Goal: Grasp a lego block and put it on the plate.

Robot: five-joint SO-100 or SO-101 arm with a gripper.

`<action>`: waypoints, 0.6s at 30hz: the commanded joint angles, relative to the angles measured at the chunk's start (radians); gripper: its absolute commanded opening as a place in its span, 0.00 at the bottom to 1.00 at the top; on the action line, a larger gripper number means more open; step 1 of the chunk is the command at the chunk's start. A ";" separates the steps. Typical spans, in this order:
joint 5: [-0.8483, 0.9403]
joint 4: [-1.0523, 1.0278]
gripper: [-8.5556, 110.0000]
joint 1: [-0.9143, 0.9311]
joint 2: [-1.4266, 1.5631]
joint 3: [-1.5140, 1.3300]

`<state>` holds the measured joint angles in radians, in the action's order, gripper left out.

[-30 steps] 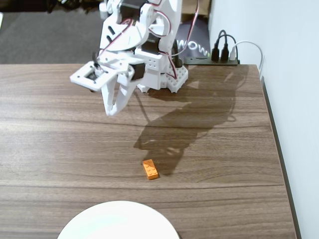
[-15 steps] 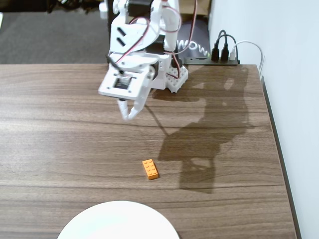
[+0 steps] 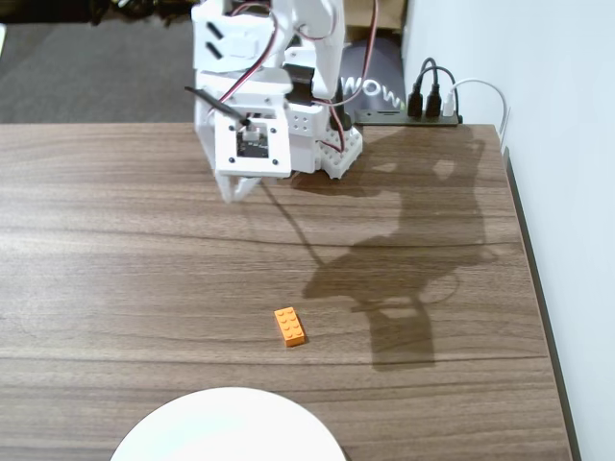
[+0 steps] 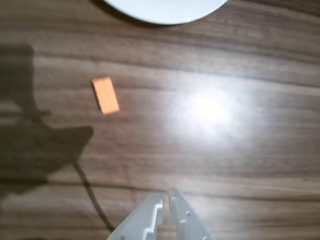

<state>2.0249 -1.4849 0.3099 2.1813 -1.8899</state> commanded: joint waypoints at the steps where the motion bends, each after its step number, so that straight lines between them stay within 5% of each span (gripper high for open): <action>1: 0.078 0.005 0.08 0.025 -0.017 0.051; 18: 0.031 0.060 0.08 -0.071 -0.173 0.055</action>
<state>2.0647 -1.4404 0.2531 2.0110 -1.8837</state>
